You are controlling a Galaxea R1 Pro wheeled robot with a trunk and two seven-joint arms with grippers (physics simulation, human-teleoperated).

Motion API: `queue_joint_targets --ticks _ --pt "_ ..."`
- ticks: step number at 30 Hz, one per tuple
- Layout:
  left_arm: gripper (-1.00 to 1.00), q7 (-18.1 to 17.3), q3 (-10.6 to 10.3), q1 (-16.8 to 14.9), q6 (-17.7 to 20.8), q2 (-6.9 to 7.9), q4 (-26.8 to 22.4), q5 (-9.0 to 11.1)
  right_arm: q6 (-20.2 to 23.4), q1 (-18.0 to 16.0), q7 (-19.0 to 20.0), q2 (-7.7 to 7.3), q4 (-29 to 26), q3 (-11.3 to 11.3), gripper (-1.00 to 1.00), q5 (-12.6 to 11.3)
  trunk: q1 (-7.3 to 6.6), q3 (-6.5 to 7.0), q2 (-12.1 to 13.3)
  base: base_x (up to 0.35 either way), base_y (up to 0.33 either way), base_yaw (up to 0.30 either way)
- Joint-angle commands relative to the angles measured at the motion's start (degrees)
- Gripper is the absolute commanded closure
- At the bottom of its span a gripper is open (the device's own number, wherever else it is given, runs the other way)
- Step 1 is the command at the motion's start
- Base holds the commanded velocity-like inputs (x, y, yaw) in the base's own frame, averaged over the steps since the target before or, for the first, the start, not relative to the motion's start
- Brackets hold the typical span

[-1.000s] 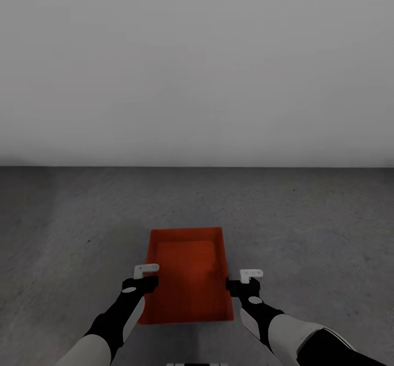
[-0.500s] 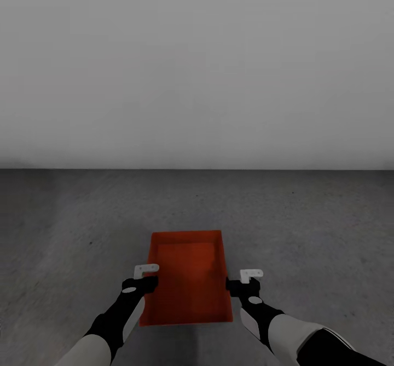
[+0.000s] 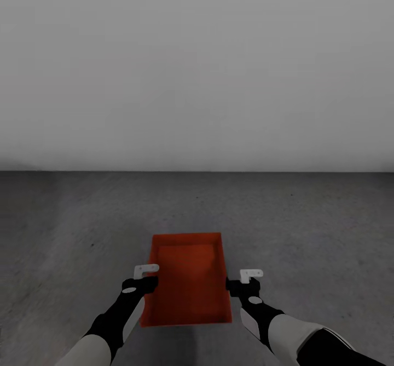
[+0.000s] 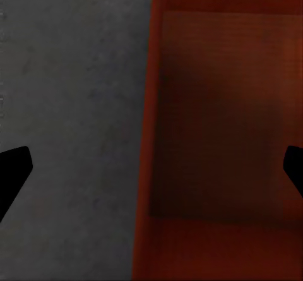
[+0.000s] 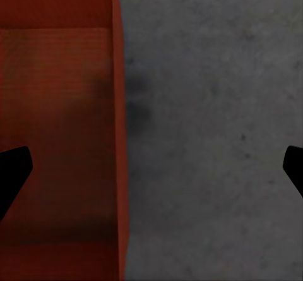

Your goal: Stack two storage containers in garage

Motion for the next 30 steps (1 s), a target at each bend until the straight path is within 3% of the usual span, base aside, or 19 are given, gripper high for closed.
queue_joint_targets --ticks 1,30 --pt "-1.0 0.5 -0.4 0.0 0.3 0.06 -0.1 0.6 -0.1 0.0 -0.2 0.02 0.0 0.5 -1.0 -0.5 -0.23 0.15 0.4 0.0 0.0 0.0" --pt "-1.0 0.5 -0.4 0.0 0.3 0.08 0.0 0.6 -0.2 0.0 -0.2 0.02 0.0 0.5 -1.0 -0.5 -6.6 5.36 12.0 0.0 0.0 0.0"
